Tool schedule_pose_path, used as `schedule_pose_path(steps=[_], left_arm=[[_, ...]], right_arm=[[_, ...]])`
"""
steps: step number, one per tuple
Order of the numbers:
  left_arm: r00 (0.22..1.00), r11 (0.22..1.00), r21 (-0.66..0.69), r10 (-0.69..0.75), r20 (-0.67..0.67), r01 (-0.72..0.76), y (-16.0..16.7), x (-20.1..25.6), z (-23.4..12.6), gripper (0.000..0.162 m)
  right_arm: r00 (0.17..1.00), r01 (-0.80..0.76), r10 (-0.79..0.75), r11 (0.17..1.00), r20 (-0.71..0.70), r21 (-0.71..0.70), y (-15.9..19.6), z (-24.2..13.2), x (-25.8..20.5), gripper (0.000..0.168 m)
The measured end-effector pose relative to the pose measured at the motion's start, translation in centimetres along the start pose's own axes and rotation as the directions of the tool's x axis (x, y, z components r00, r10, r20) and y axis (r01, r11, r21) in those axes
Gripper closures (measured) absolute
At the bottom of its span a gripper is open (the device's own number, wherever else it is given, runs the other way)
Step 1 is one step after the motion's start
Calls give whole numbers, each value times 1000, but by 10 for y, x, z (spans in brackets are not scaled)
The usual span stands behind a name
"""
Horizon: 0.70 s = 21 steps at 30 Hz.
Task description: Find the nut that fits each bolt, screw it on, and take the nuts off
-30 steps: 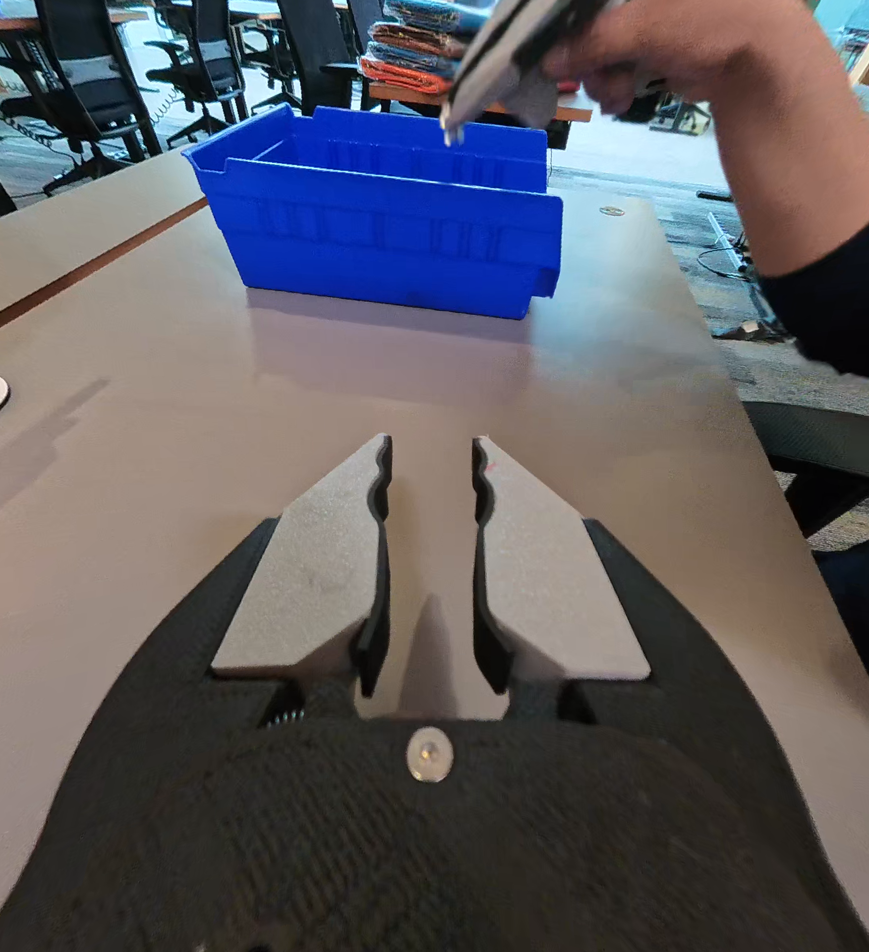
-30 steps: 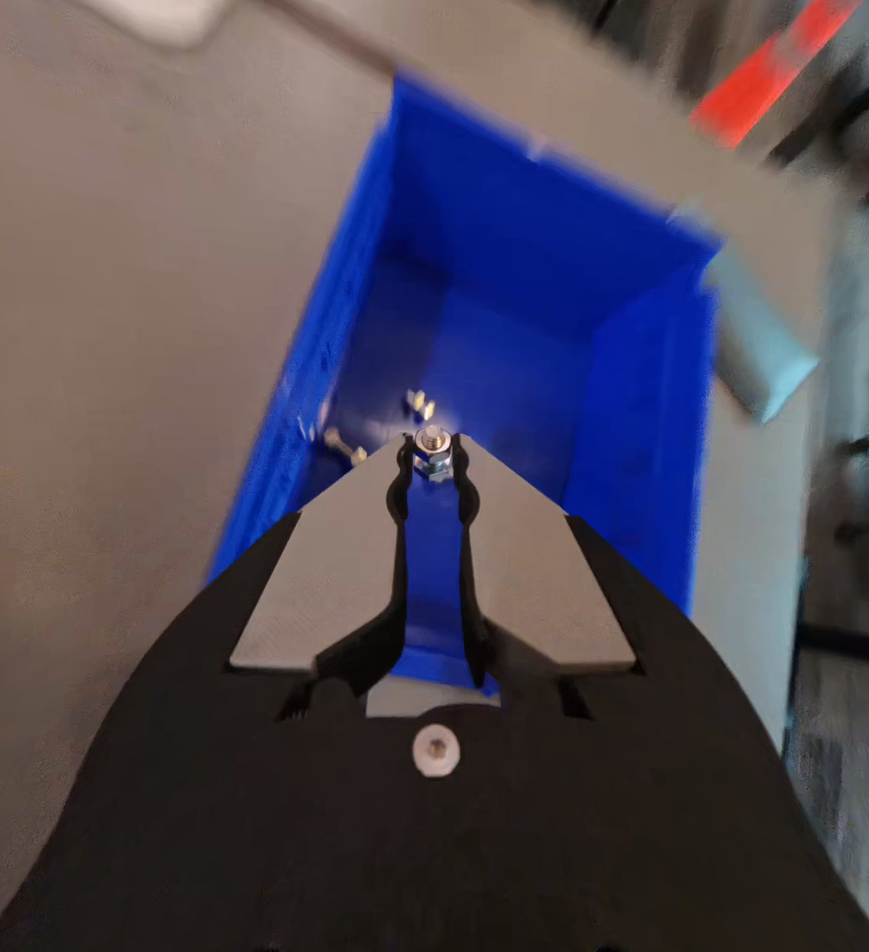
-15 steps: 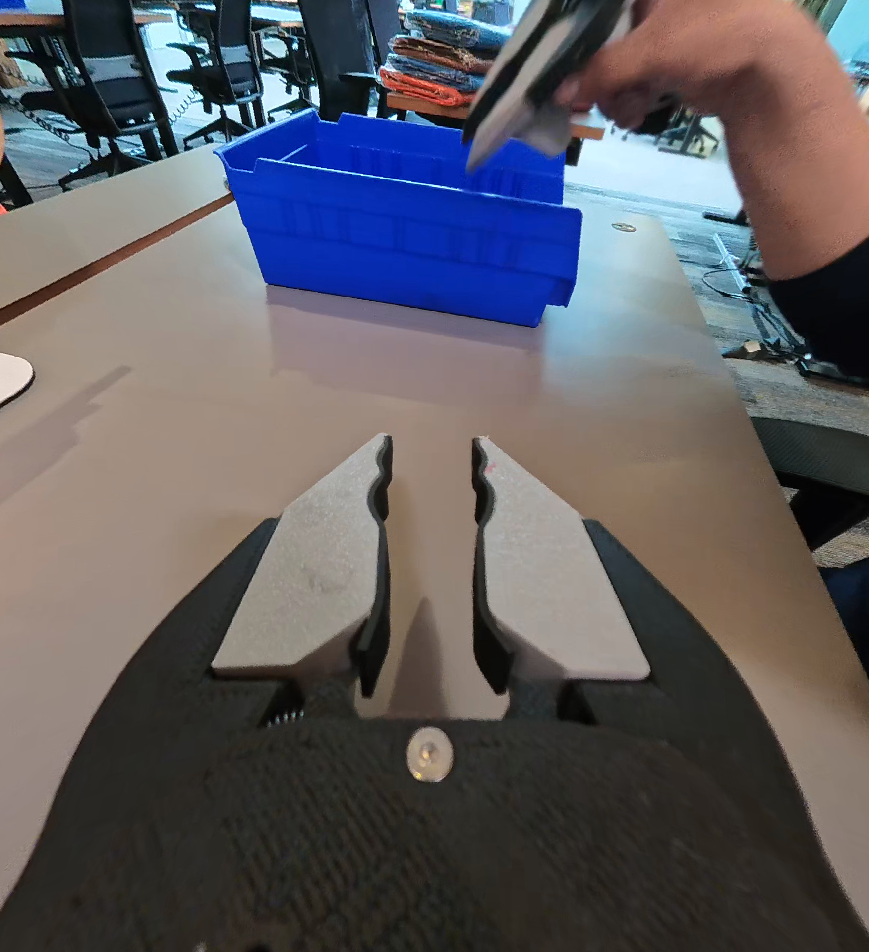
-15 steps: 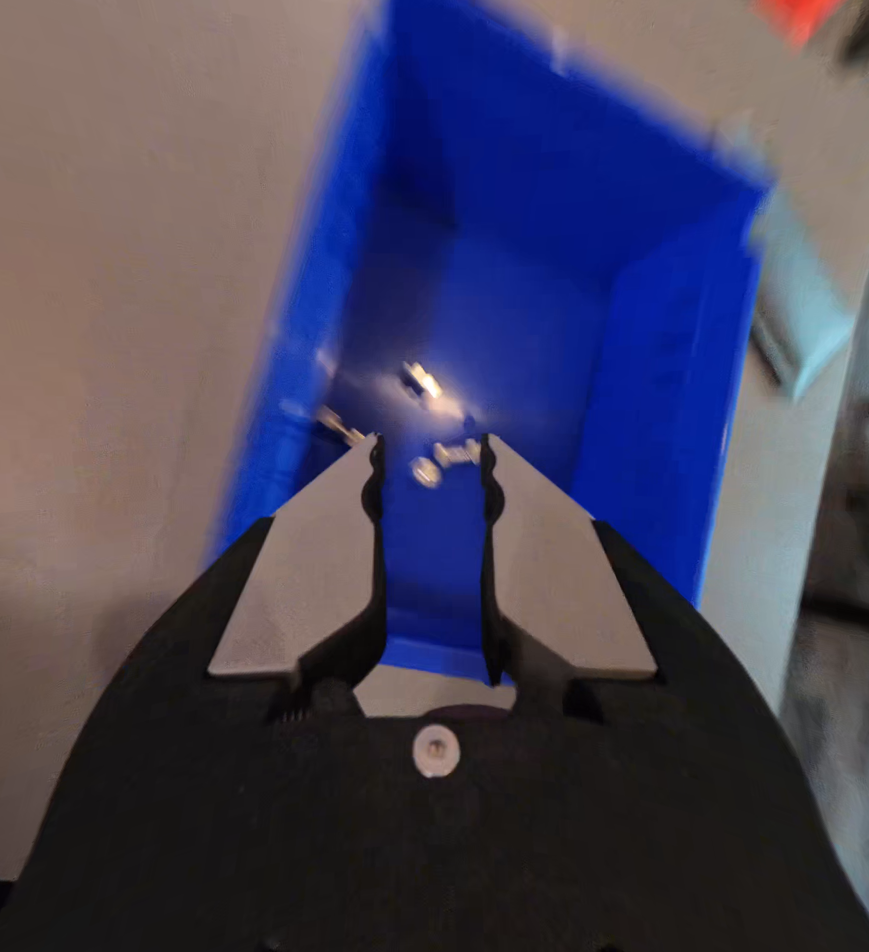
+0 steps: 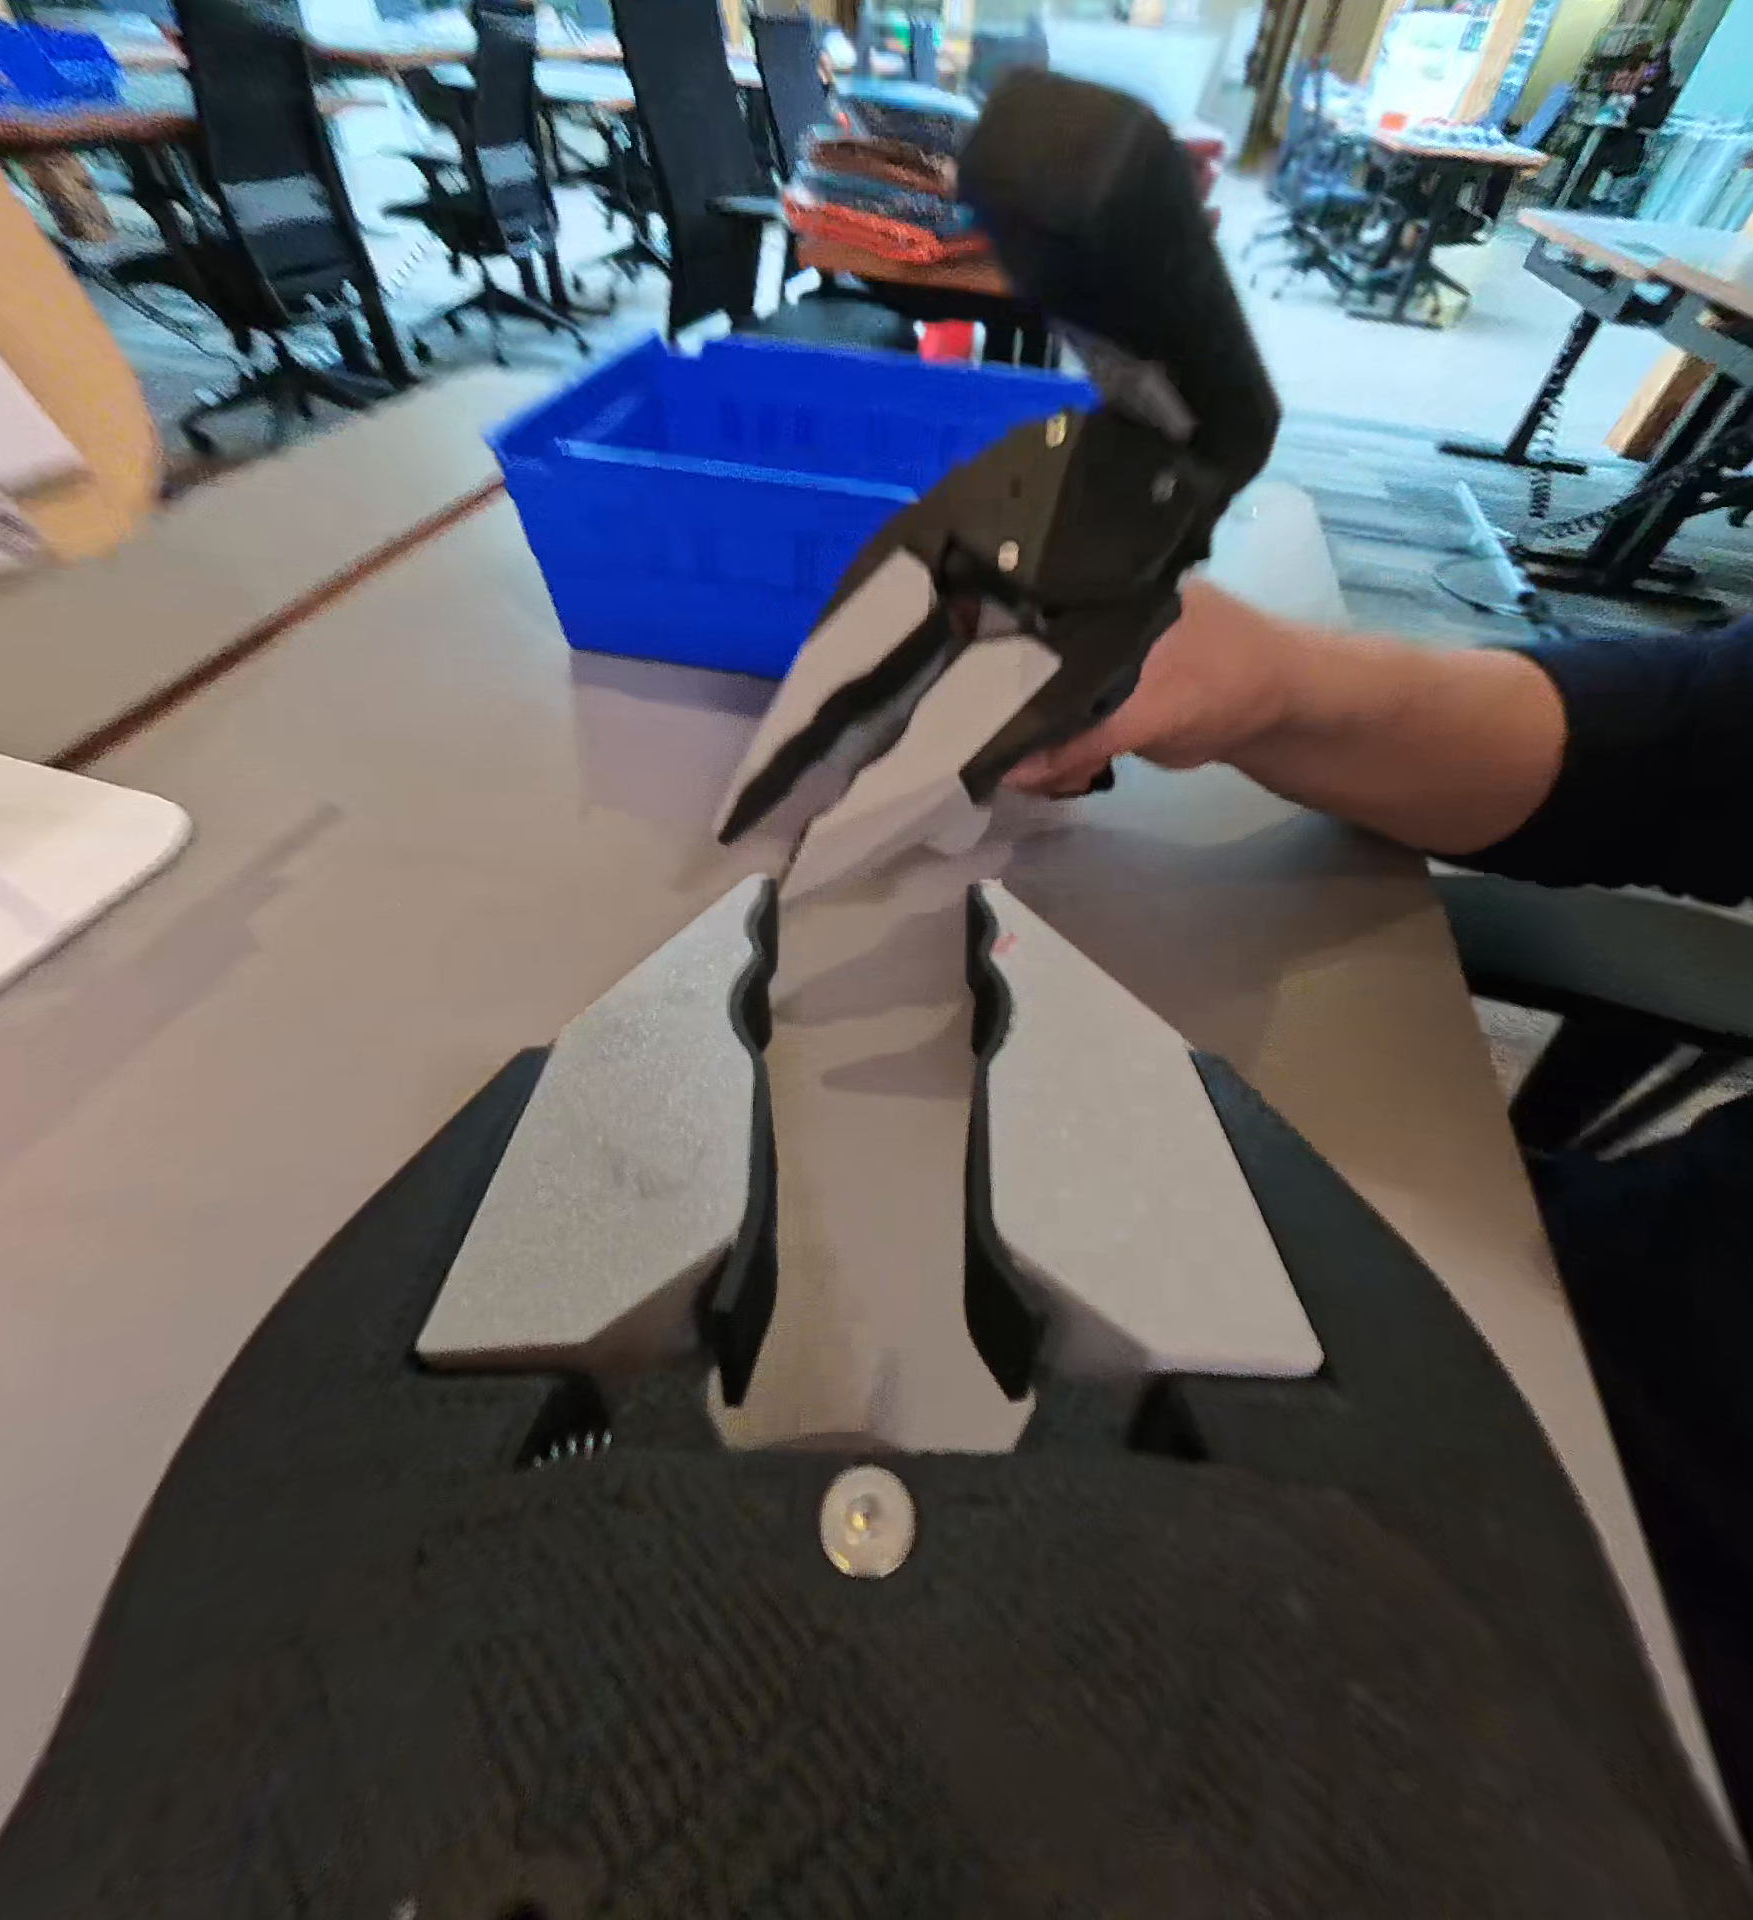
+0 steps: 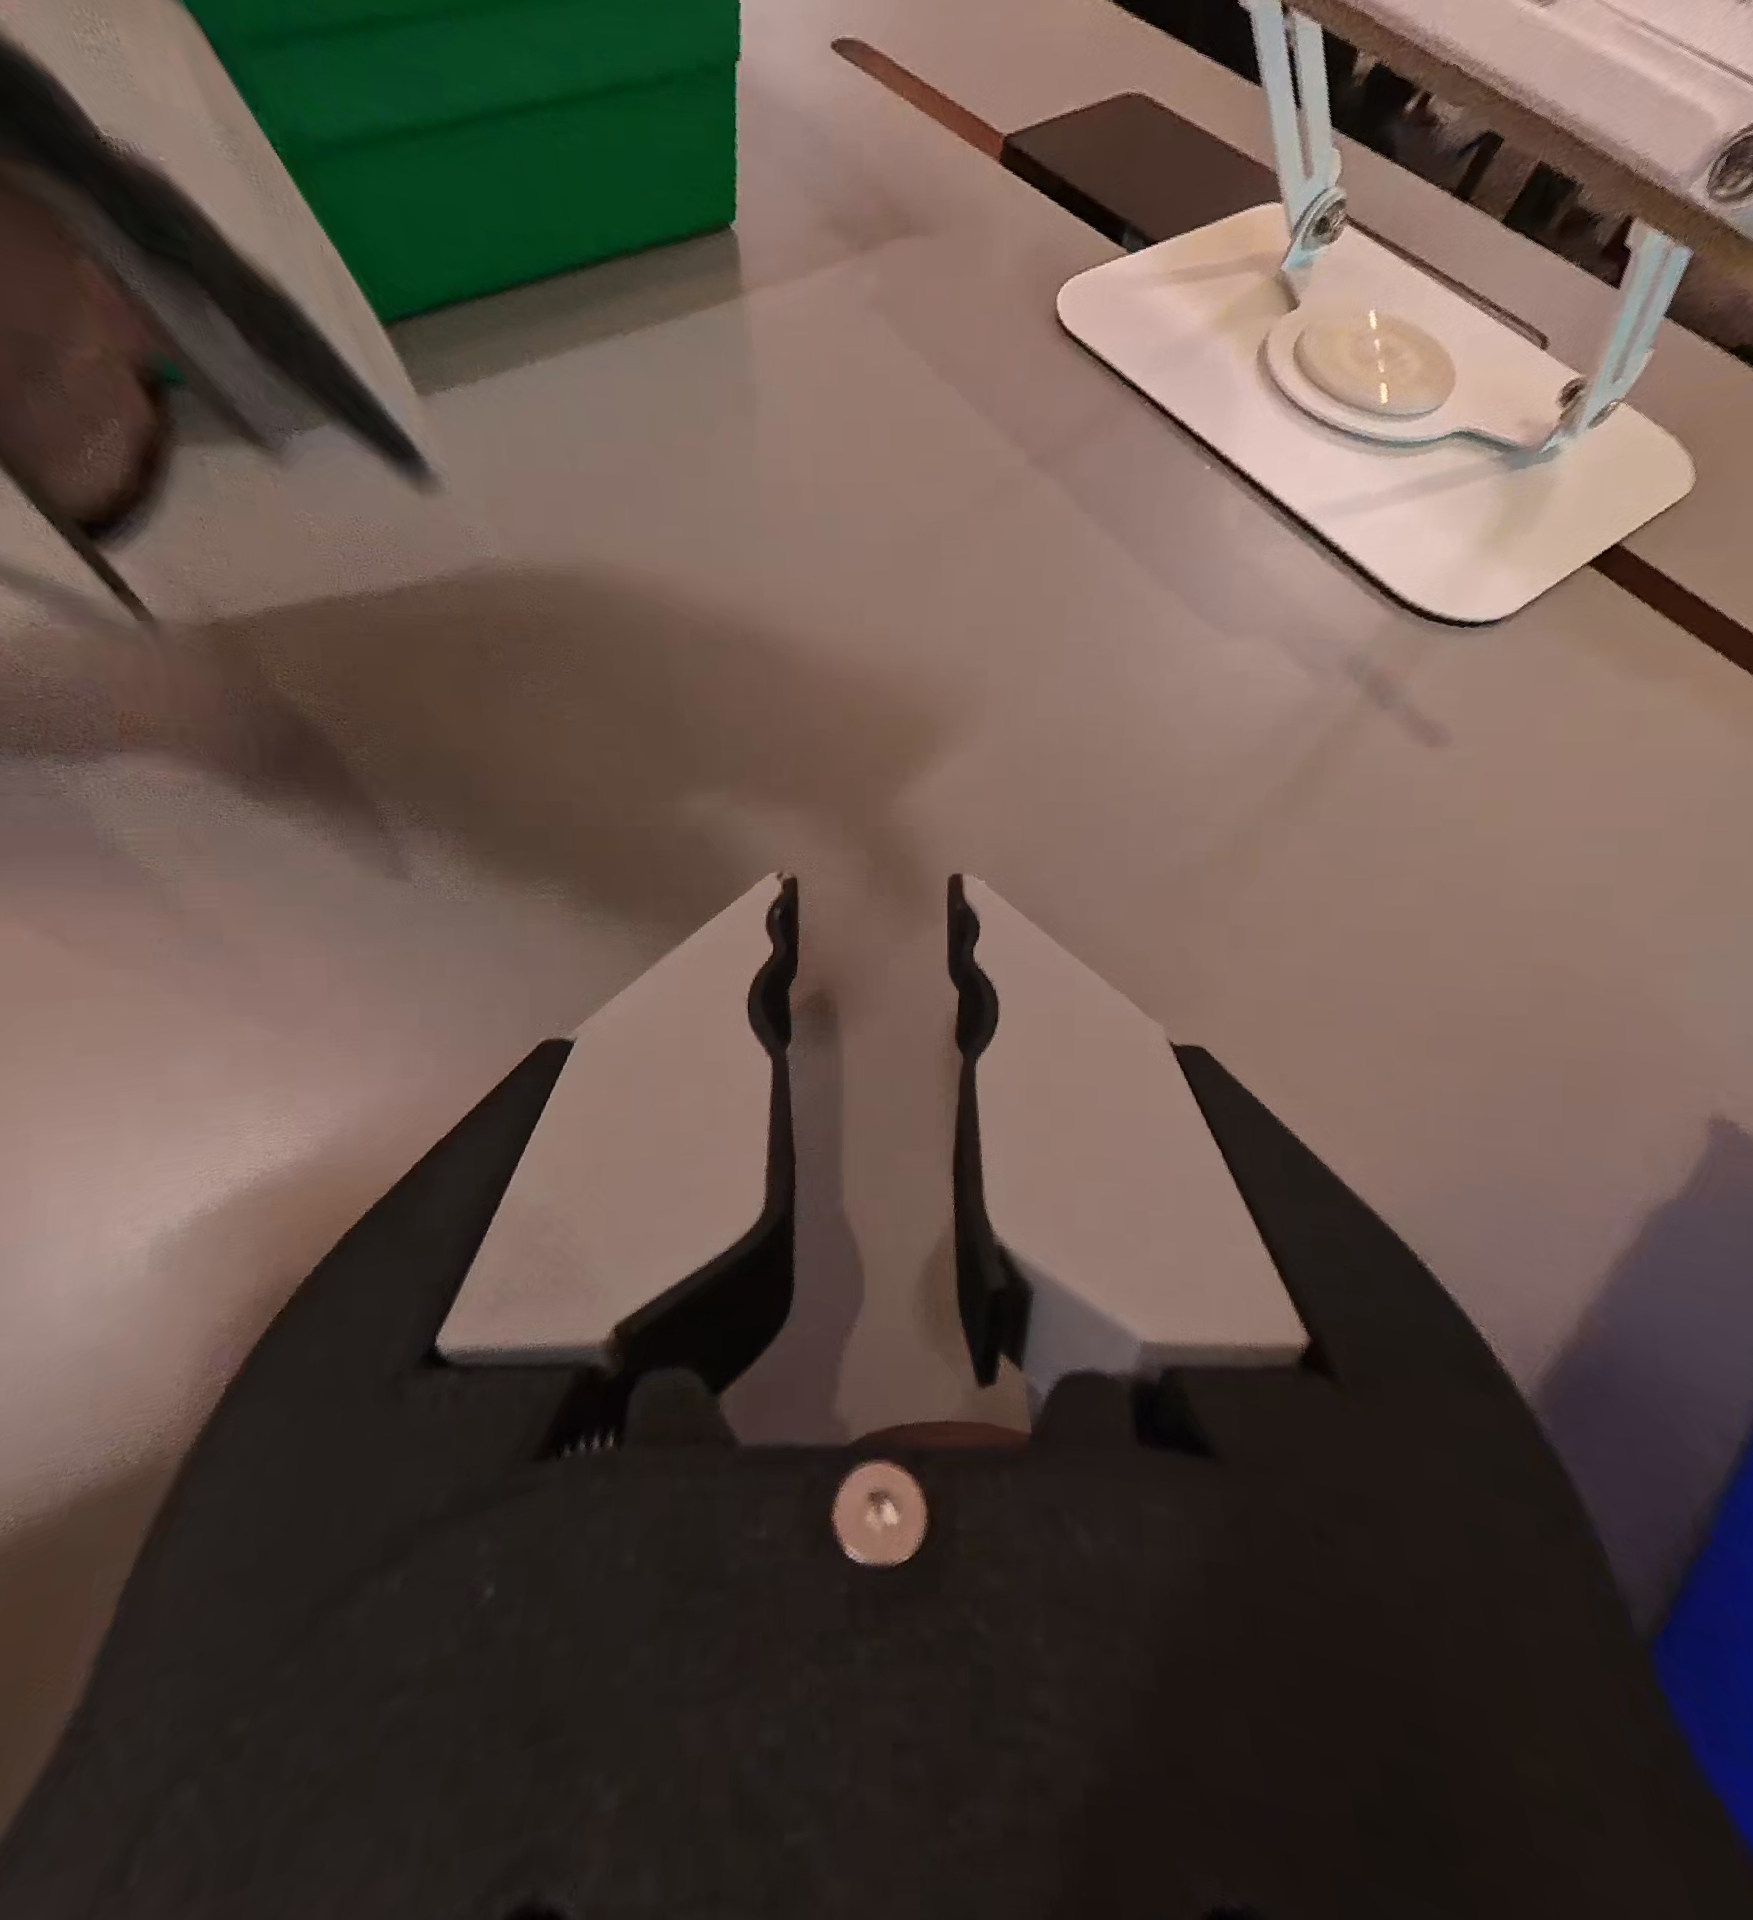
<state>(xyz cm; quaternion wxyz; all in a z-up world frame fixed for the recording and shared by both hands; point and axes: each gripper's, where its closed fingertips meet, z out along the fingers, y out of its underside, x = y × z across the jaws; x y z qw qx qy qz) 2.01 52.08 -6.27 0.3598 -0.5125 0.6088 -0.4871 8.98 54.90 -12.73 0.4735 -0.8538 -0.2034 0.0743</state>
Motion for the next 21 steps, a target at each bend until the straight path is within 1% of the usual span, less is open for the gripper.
schedule_pose_path(steps=[2, 4, 5, 6, 7, 8, 11, 13, 15, 16, 18, 19, 21], left_arm=[[999, 999, 39, 22, 41, -24, -26, 2, -31, 130], [994, 999, 31, 26, 104, -29, -42, 0, -70, 133], [987, 1000, -9, 4, 160, -2, -43, -8, -92, 131], [980, 998, -55, -27, 195, 38, -40, -14, -114, 122], [976, 993, -88, -59, 208, 78, -37, -18, -136, 119], [969, 987, -117, -78, 233, 108, -33, -25, -158, 121], [898, 965, -202, -63, 436, 166, -7, -74, -226, 125], [882, 930, -278, -89, 464, 240, 26, -96, -252, 129], [898, 871, -383, -134, 419, 309, 67, -105, -258, 135], [902, 835, -445, -130, 412, 324, 88, -111, -260, 138], [908, 759, -558, -99, 408, 334, 125, -121, -262, 135], [913, 737, -585, -106, 394, 338, 135, -122, -262, 134], [925, 724, -604, -129, 356, 333, 144, -121, -259, 134]], right_arm=[[998, 36, -37, 999, -51, -8, 9, -2, 9, 143], [997, 40, -41, 999, -59, -26, 21, -3, 13, 144], [999, 19, -21, 999, -40, -34, 26, -2, 12, 143], [1000, -2, 2, 999, -17, -40, 30, -2, 11, 143], [1000, -15, 15, 999, -1, -44, 30, -2, 10, 141], [1000, -13, 13, 999, -5, -39, 29, -2, 12, 140], [999, 17, -19, 999, -41, -42, 29, -2, 18, 140], [999, 11, -12, 999, -30, -32, 28, -1, 16, 140], [1000, -6, 6, 1000, 5, -25, 28, 2, 11, 140], [1000, -10, 11, 1000, 22, -28, 29, 3, 8, 140], [1000, -4, 5, 999, 18, -50, 34, 7, 9, 140], [1000, 4, -4, 998, -1, -63, 37, 8, 12, 140], [1000, 19, -20, 997, -20, -76, 40, 8, 14, 140]])
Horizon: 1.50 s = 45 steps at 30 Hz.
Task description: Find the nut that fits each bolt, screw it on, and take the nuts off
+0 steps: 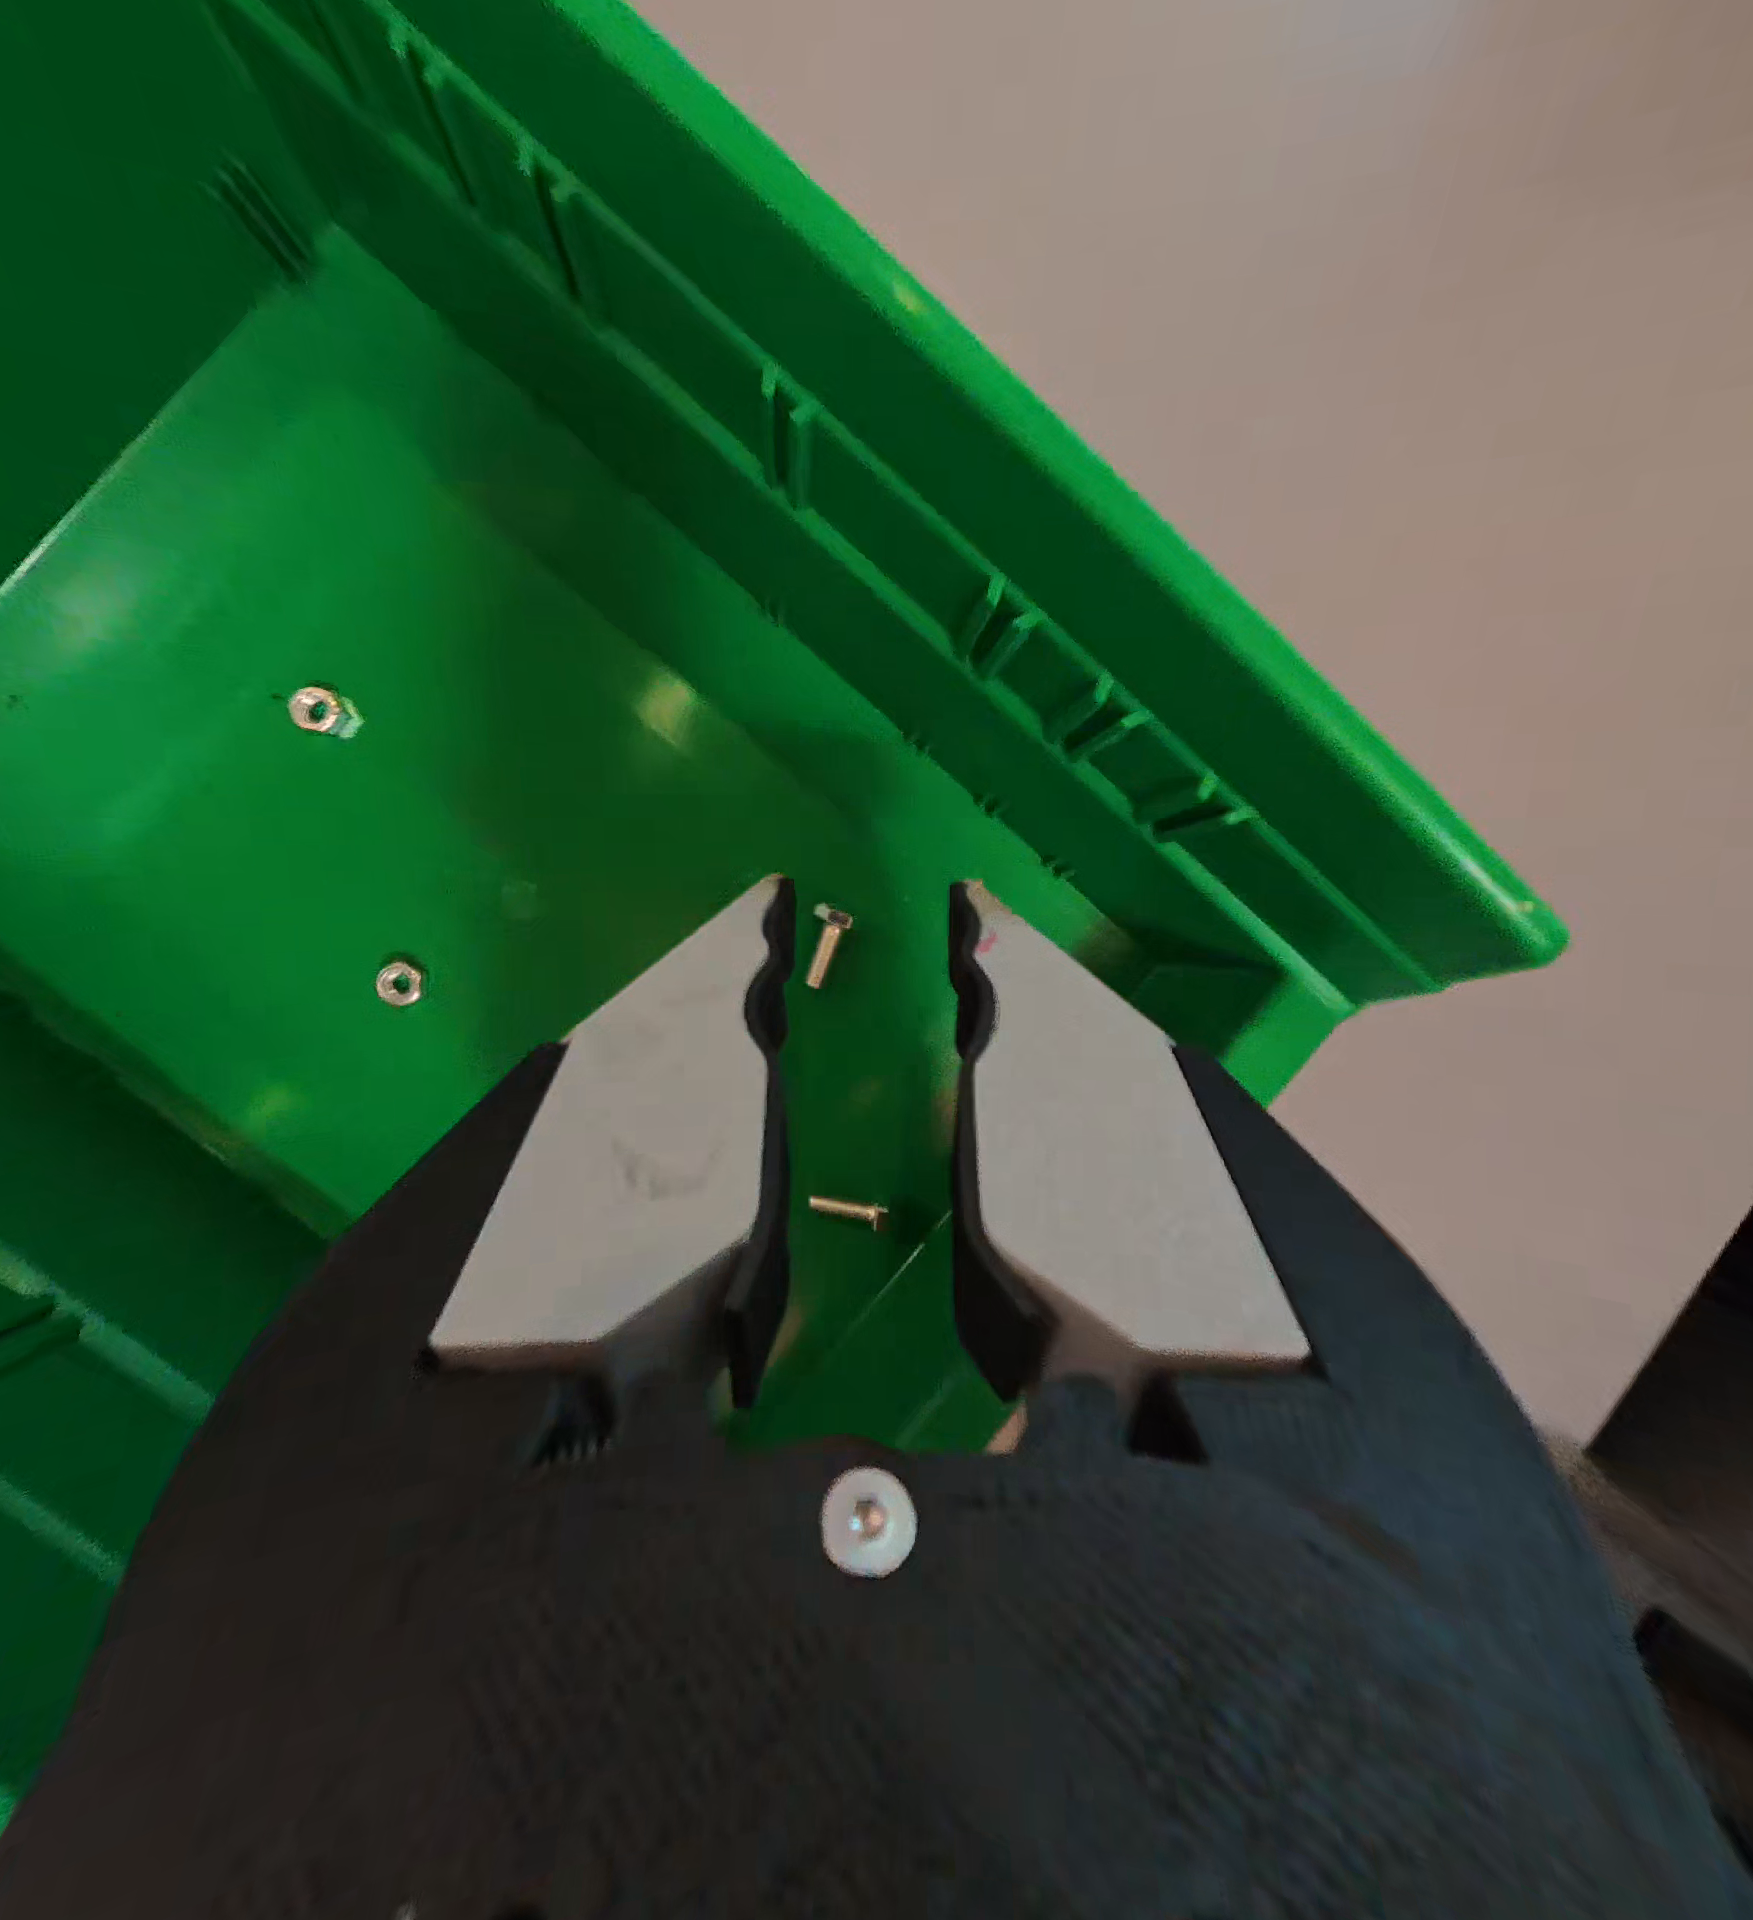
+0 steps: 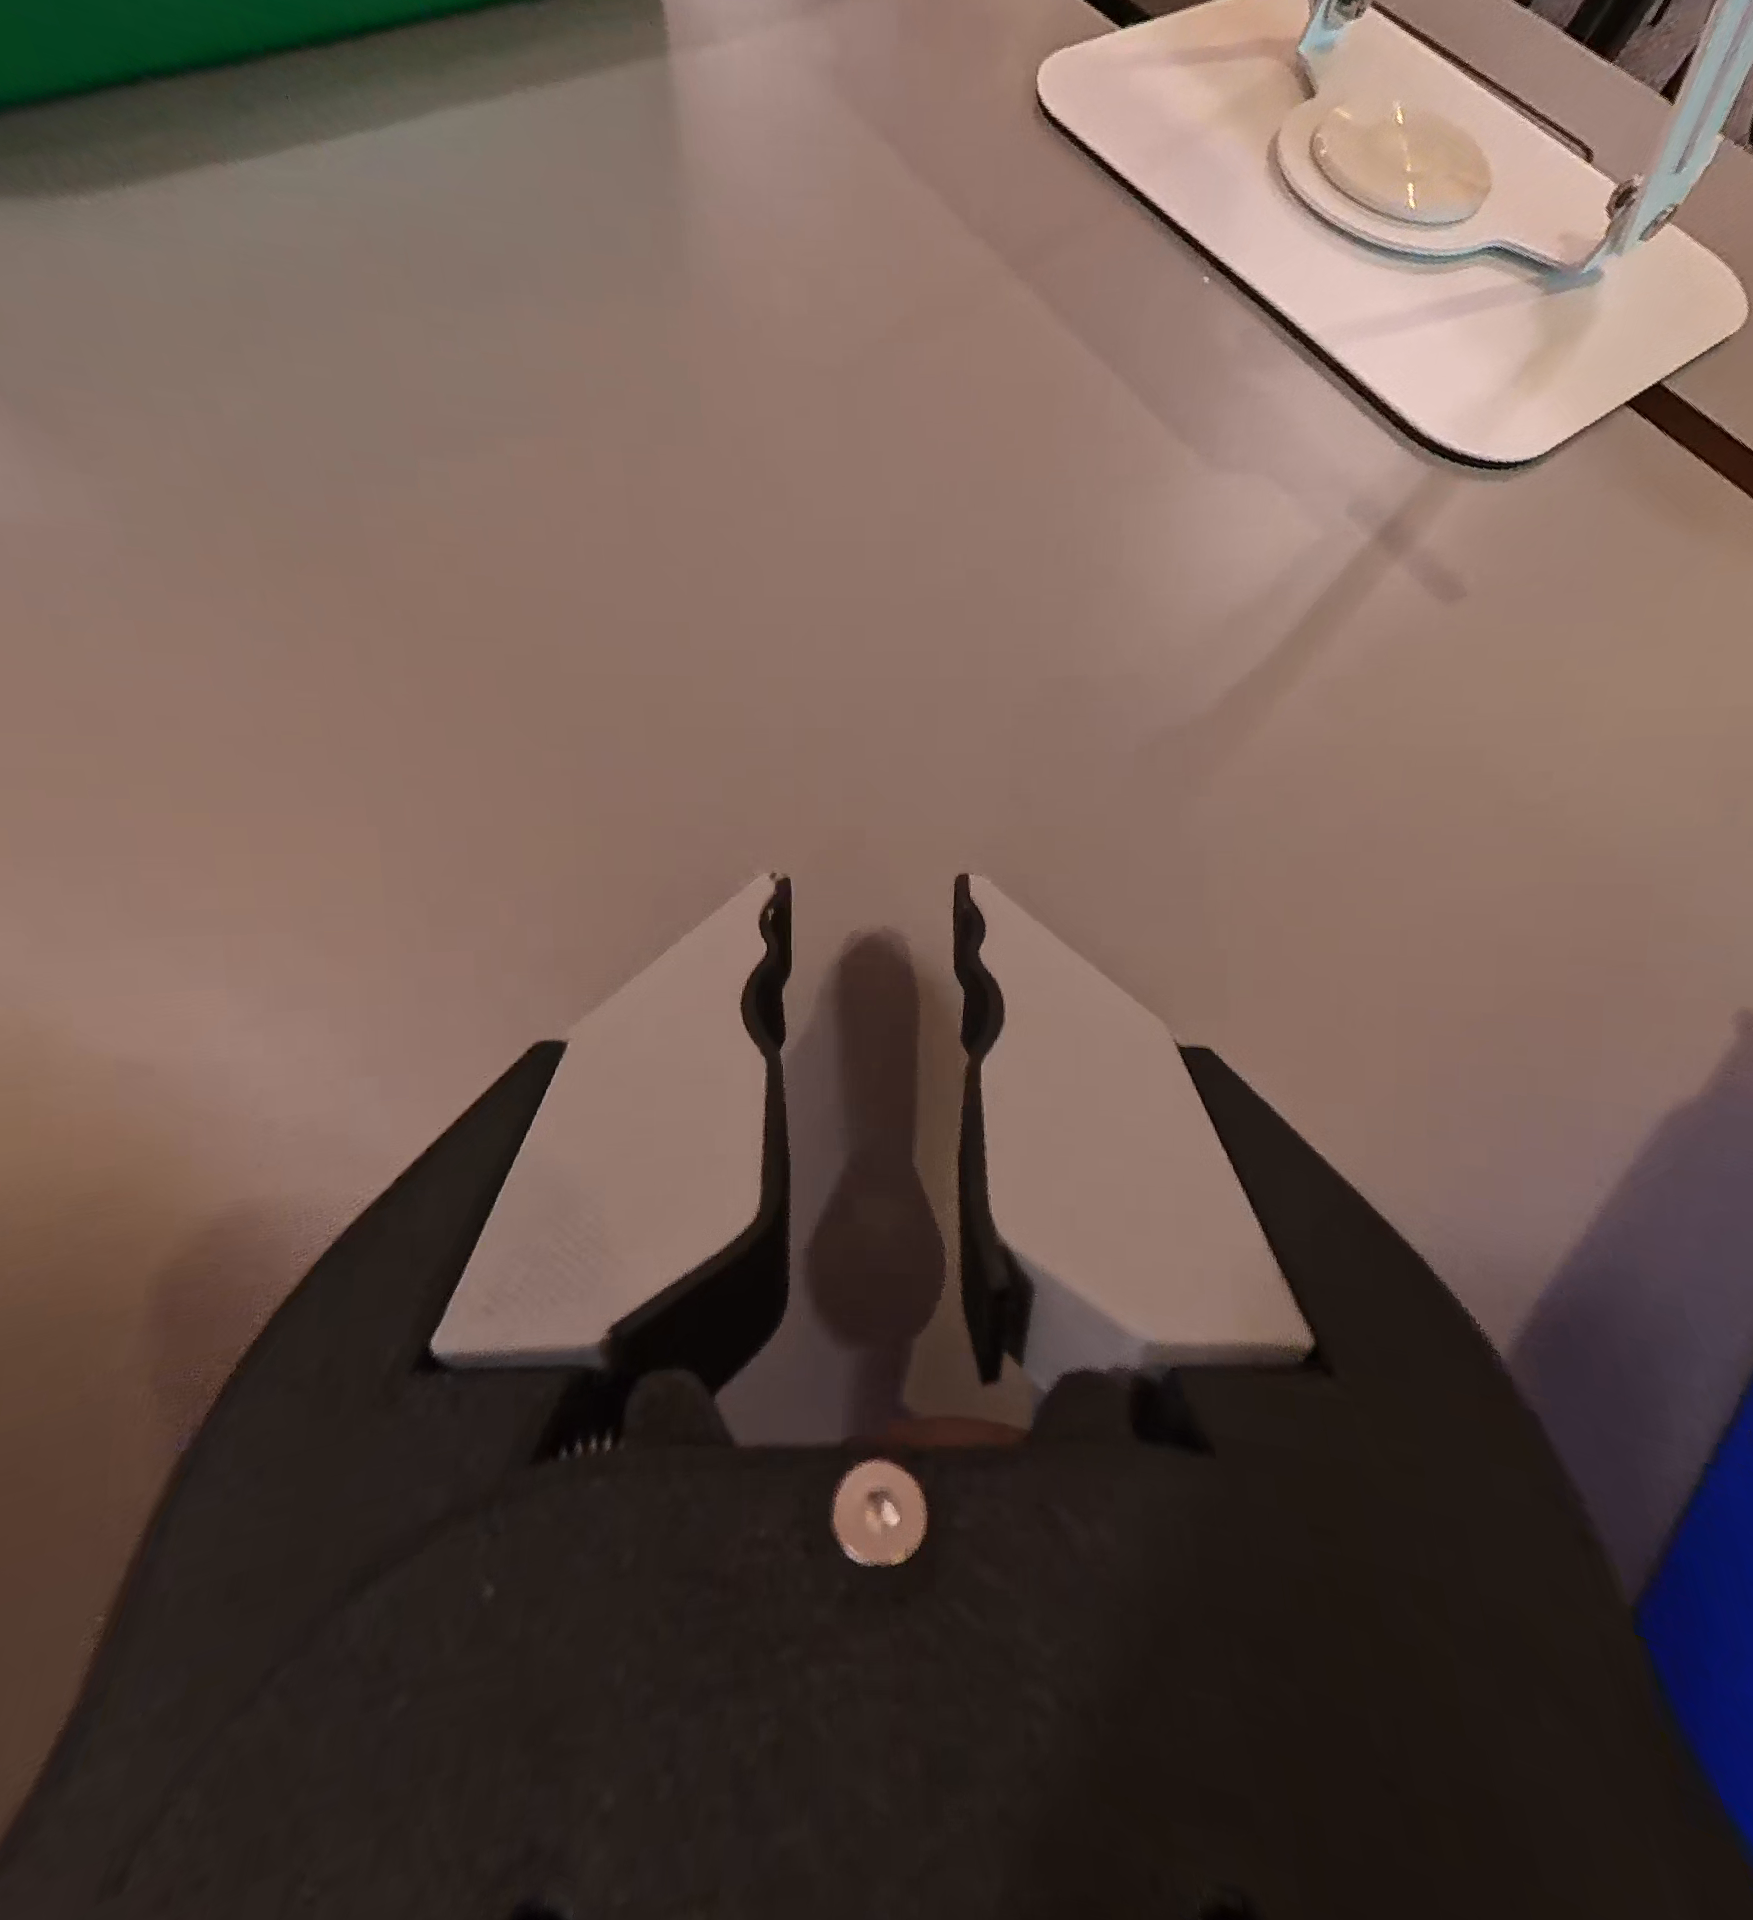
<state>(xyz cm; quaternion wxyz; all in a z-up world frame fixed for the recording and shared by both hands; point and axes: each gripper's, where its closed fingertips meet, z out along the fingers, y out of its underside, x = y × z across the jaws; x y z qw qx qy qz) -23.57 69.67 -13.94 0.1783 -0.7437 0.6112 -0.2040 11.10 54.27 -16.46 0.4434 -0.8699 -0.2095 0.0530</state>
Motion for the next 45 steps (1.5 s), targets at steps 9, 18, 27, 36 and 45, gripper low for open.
schedule_pose_path(steps=[9, 18, 27, 36, 45], left_arm=[[992, 977, -175, 123, 0, -121, 33, -14, 30, 153], [976, 990, -40, 140, 167, -135, -4, -29, -3, 159], [927, 878, 297, 355, 126, -376, -157, 129, -30, 159], [889, 903, 123, 427, -166, -411, -162, 229, 161, 159], [887, 905, 158, 420, -191, -394, -168, 243, 181, 155]], right_arm=[[1000, -21, 21, 1000, 5, 23, -4, -3, 1, 140], [1000, -1, 0, 999, 17, 50, -11, -7, -5, 140], [1000, 12, -14, 994, 13, 112, -25, -18, -9, 140], [999, -28, 25, 993, 31, 117, -23, -17, -7, 141], [999, 47, -49, 993, 10, 106, -25, -17, -16, 140]])
